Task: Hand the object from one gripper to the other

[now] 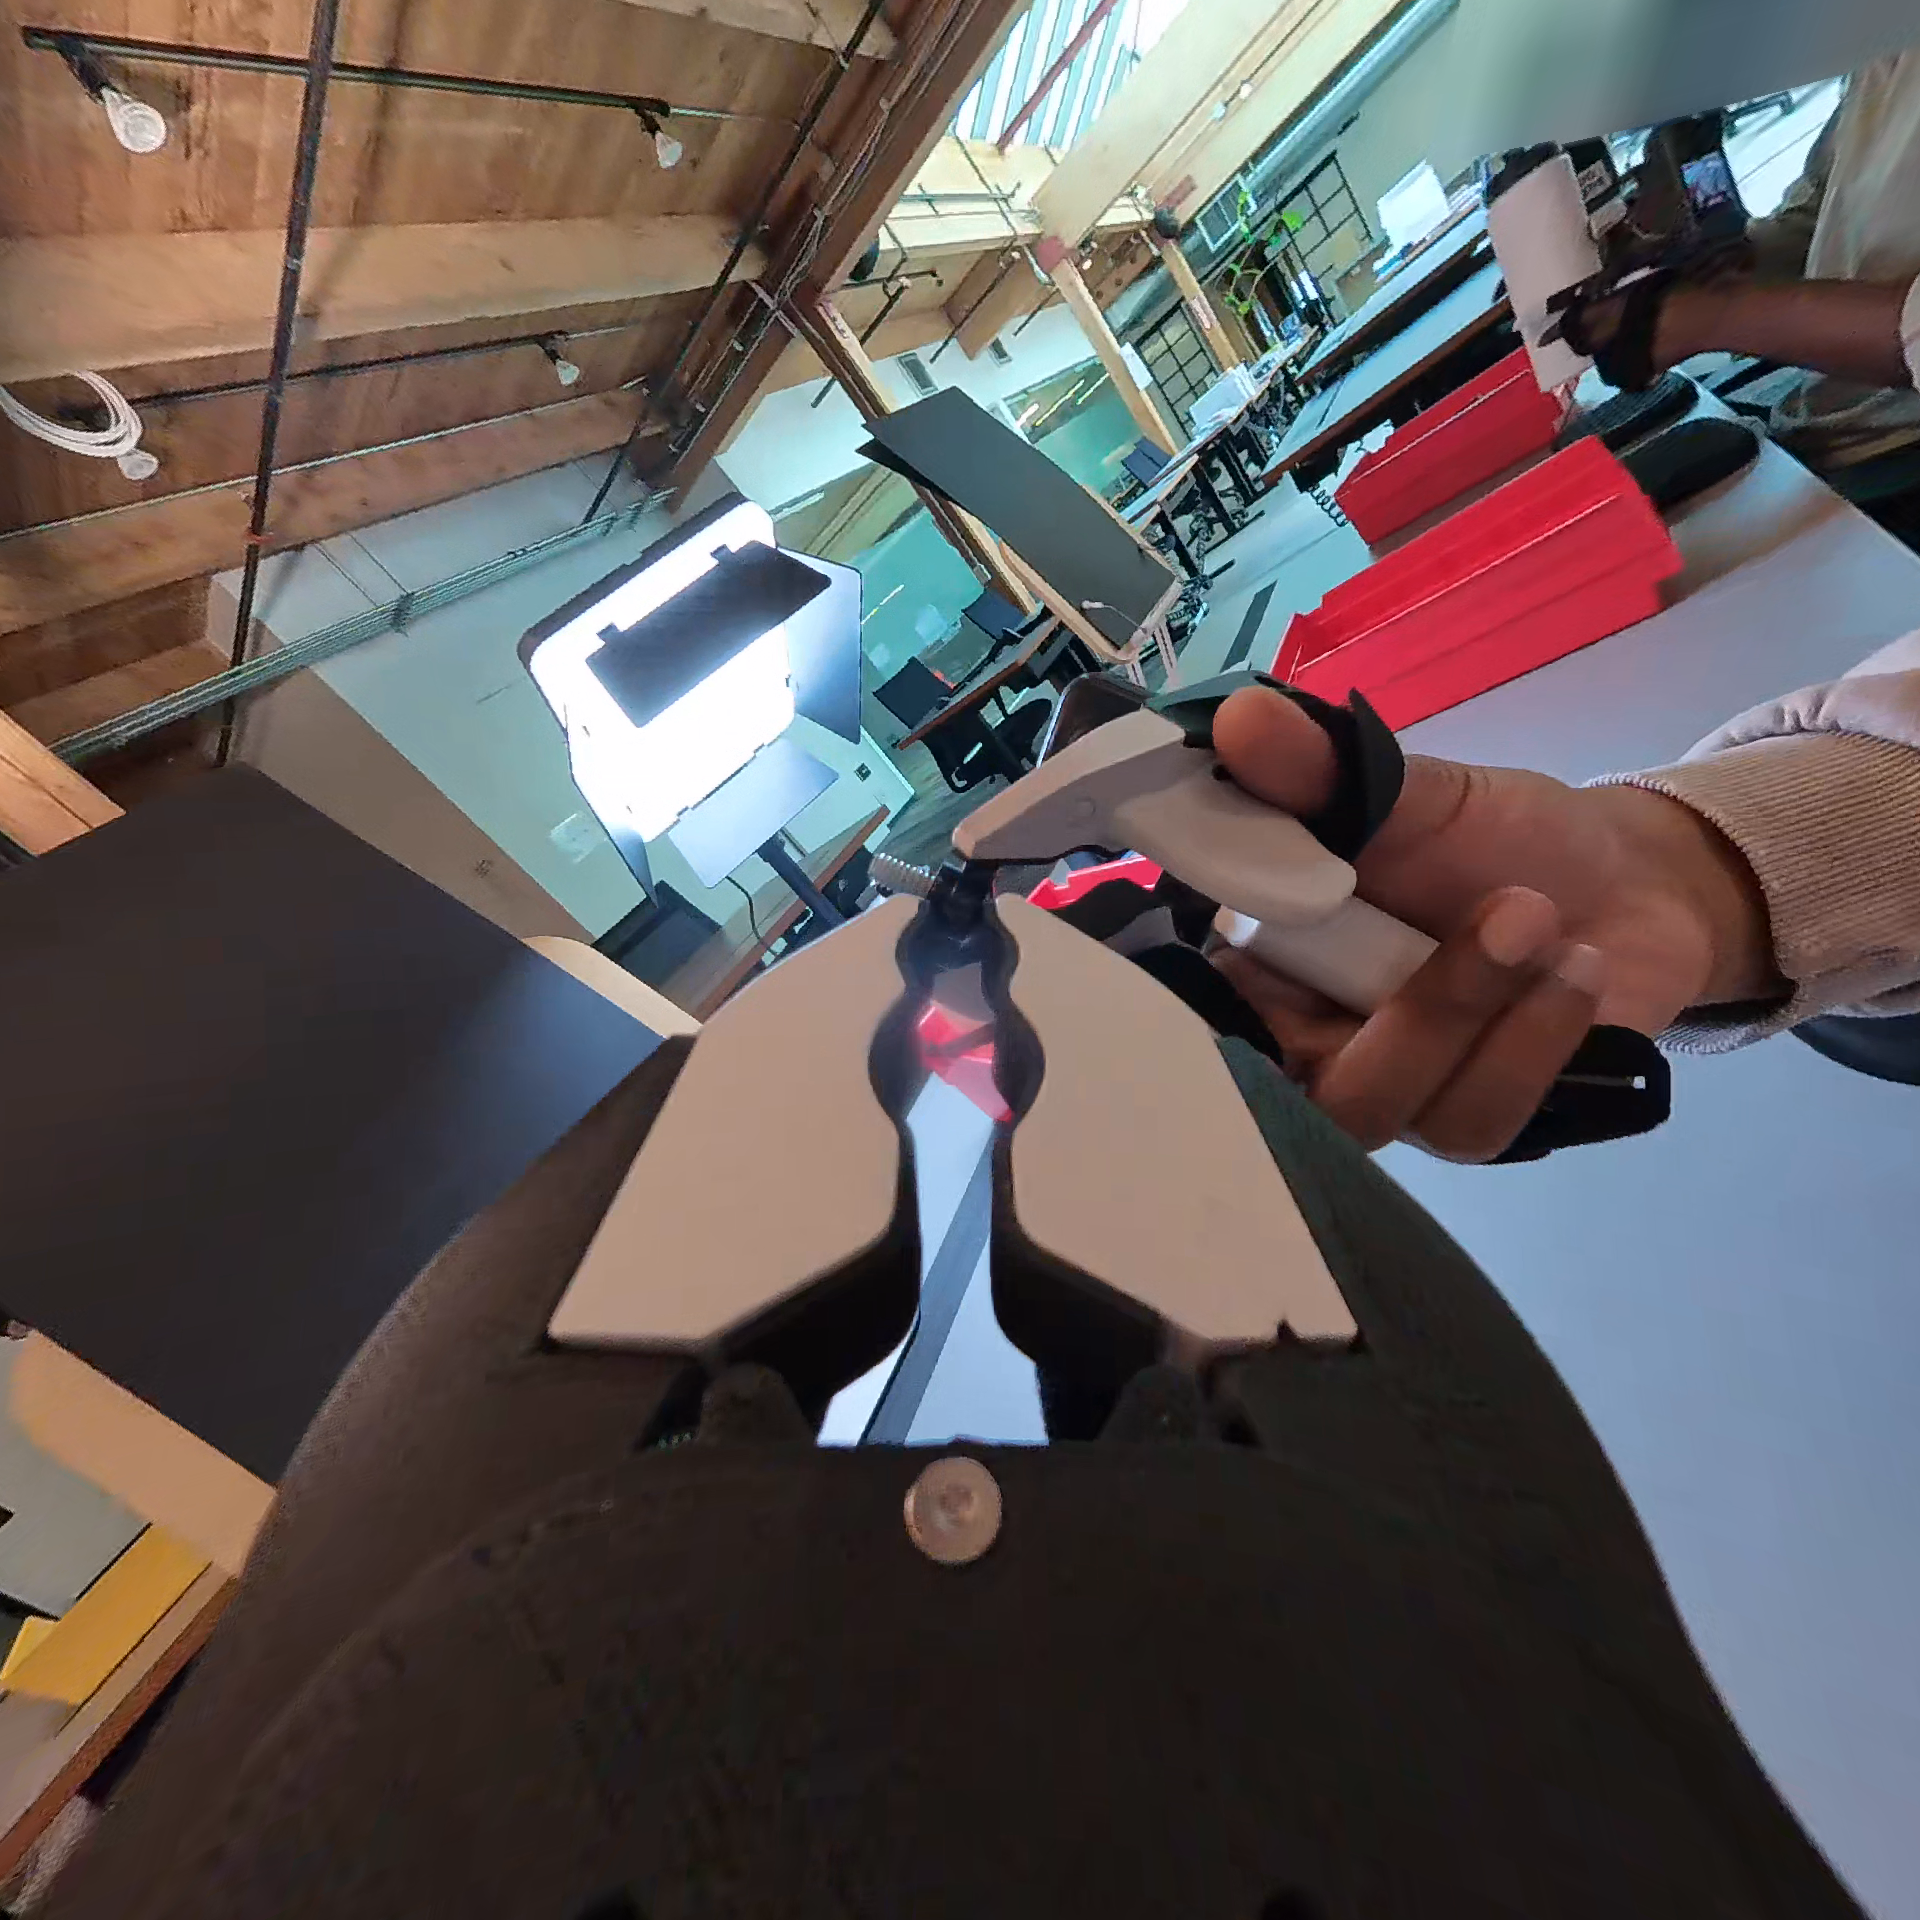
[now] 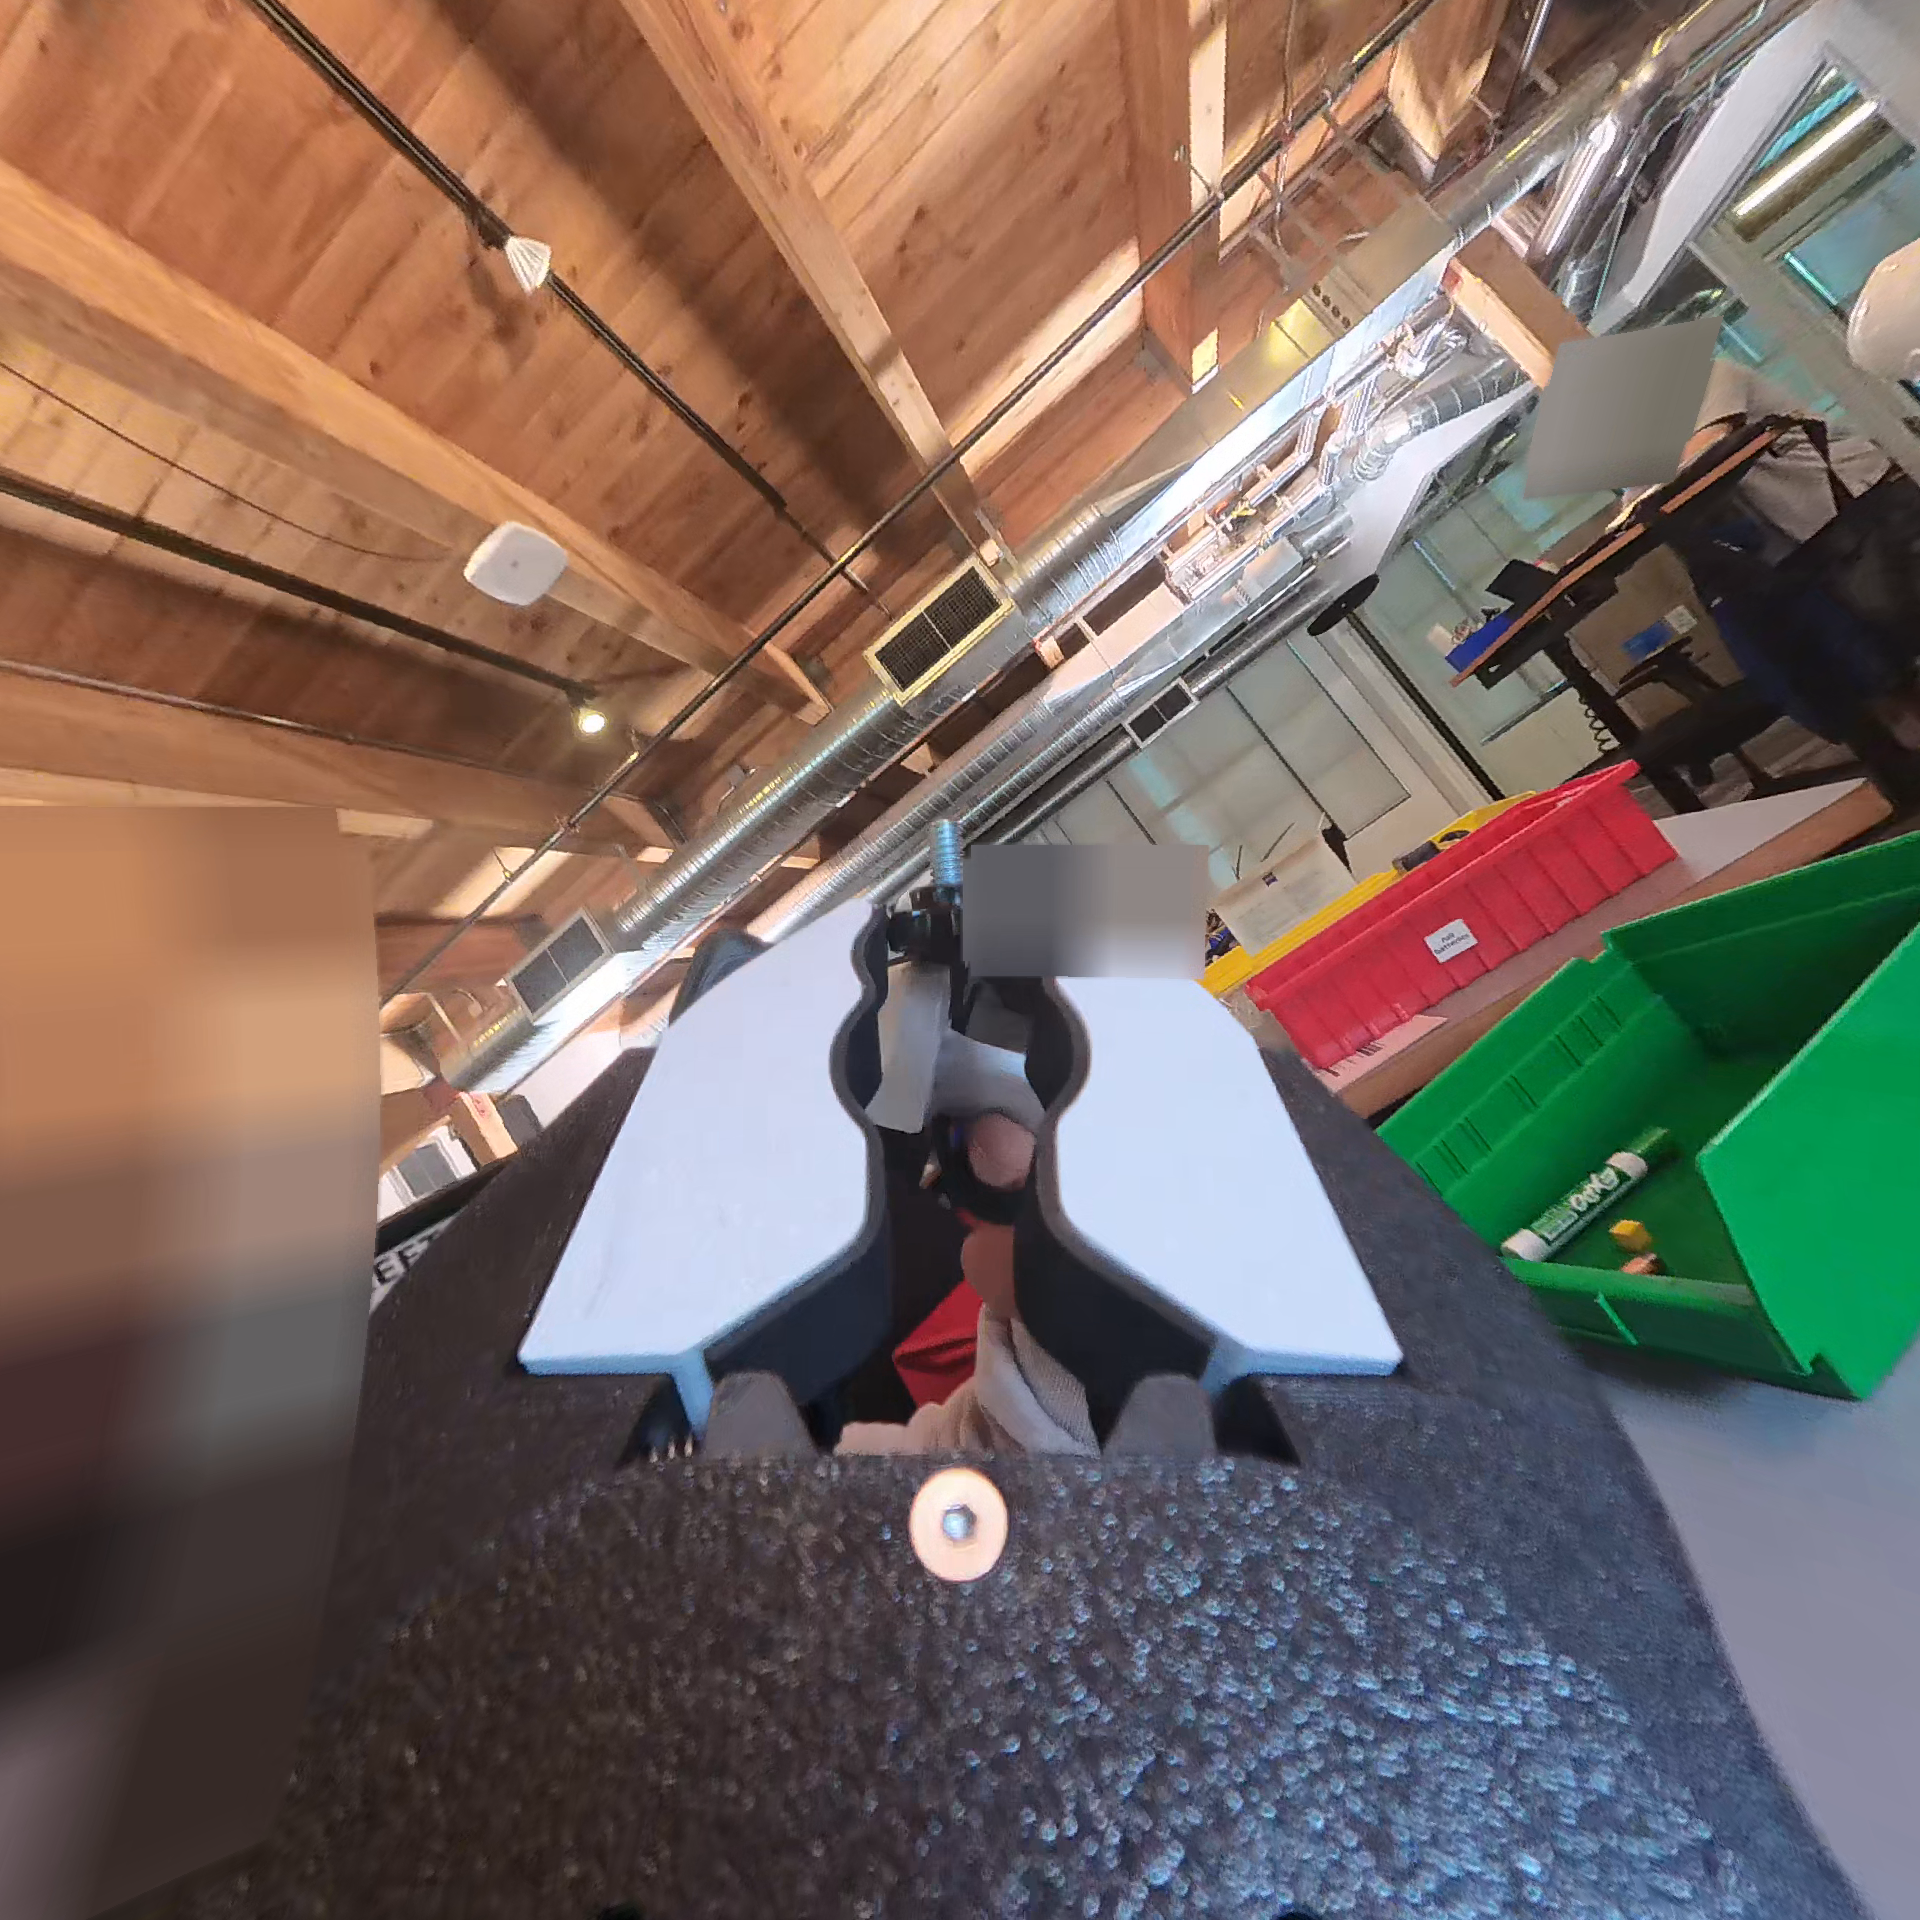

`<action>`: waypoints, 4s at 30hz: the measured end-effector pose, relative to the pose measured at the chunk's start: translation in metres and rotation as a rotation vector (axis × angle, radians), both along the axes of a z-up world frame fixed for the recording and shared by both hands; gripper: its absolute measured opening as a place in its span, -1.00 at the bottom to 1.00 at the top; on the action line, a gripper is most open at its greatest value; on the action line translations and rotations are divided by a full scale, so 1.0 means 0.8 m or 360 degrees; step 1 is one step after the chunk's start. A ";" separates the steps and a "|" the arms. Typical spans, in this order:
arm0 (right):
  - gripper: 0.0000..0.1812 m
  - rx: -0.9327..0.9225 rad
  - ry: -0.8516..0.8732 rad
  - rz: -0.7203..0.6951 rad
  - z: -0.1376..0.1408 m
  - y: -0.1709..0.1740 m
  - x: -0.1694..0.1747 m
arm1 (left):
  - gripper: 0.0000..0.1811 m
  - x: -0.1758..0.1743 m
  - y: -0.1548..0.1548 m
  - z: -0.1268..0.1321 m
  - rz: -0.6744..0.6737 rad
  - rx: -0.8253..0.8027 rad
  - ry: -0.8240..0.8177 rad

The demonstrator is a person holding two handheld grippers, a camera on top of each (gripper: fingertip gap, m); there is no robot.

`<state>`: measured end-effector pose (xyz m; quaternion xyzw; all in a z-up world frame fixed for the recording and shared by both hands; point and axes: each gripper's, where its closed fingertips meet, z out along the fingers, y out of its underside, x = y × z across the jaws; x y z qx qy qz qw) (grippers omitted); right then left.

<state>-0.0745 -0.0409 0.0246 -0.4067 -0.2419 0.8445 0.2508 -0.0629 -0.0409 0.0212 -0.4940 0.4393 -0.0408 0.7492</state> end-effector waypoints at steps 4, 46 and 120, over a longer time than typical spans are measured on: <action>-0.68 0.0367 -0.0076 -0.0142 -0.003 -0.004 0.001 | -0.93 -0.002 -0.006 0.000 -0.0114 -0.0094 -0.0032; -0.94 0.1345 0.0045 -0.1476 0.001 0.011 0.021 | -0.78 0.003 0.004 0.007 -0.0352 -0.0265 -0.0492; -0.62 0.1998 -0.0219 -0.1224 -0.005 -0.026 0.007 | -0.94 -0.033 -0.024 0.016 -0.1075 -0.1148 -0.0839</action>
